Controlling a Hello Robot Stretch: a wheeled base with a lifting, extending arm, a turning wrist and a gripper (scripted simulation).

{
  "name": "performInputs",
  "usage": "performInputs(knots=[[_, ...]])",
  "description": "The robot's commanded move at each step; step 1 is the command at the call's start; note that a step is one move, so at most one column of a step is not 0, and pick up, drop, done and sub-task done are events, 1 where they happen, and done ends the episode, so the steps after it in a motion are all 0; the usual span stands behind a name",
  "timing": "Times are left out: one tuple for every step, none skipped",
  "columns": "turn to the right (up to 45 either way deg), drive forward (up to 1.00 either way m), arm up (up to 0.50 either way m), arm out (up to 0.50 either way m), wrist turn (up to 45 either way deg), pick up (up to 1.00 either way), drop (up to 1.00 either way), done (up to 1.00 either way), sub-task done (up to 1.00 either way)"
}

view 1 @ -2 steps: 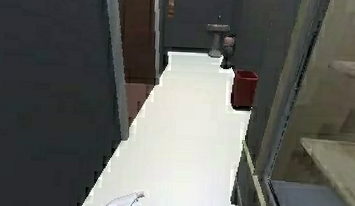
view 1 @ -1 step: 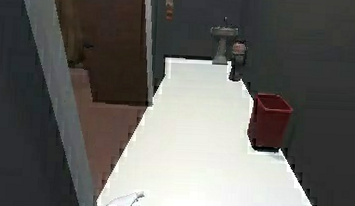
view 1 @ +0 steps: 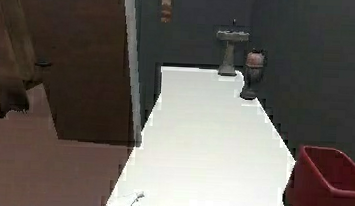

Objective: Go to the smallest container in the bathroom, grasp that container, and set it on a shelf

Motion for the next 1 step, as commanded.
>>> performInputs(knots=[[0.0, 1.00, 0.00, 0.00, 0.0, 0.00, 0.00, 0.00, 0.00]])
